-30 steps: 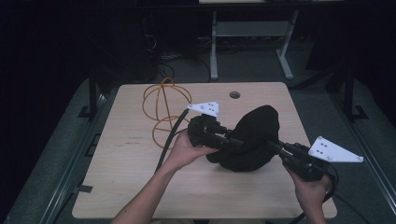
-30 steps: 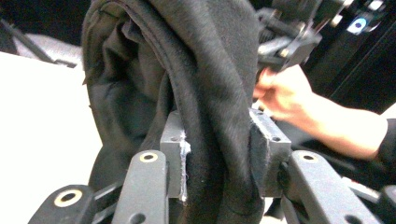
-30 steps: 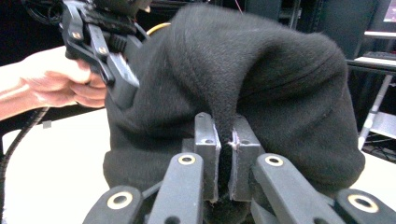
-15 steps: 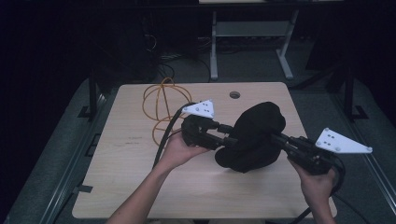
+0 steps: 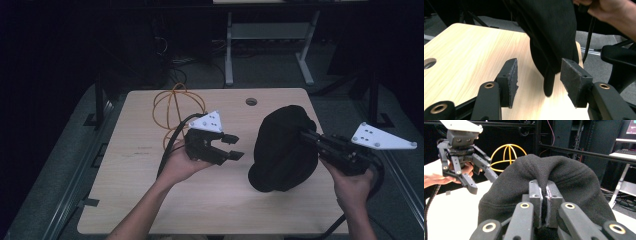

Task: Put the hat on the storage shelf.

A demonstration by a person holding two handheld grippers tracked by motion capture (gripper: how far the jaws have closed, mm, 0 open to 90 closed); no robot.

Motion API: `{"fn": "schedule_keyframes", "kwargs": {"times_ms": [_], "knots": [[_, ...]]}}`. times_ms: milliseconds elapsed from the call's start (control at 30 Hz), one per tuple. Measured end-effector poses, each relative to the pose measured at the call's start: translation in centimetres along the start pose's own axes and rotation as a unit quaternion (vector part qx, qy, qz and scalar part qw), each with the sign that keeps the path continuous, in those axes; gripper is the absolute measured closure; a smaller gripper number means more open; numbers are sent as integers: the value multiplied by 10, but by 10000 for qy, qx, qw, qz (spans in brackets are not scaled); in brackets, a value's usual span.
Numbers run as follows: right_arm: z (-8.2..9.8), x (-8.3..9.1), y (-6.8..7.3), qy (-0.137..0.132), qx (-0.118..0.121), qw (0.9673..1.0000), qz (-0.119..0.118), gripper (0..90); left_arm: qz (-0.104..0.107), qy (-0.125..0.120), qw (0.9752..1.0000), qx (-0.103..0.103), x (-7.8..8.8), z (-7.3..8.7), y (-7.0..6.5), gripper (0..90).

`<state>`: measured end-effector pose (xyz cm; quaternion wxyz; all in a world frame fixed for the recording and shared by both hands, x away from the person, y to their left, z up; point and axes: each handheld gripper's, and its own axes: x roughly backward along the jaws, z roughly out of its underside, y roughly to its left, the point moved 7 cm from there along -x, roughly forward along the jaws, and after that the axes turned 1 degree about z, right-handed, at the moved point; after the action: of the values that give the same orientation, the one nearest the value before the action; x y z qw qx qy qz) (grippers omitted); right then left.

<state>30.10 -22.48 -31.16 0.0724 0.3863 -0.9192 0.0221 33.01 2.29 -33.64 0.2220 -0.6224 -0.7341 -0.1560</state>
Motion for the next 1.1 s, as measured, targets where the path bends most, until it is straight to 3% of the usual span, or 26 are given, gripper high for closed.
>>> {"fn": "schedule_keyframes", "kwargs": {"times_ms": [500, 1100], "knots": [[-23, -12, -7, 144, -2, 9997, -214, 854, -296, 213, 9993, -40, 20, 24, -2, 427], [-60, -55, 5, 388, 230, 9975, -545, 854, -646, 301, 9972, 226, 53, 71, 3, 386]]}}
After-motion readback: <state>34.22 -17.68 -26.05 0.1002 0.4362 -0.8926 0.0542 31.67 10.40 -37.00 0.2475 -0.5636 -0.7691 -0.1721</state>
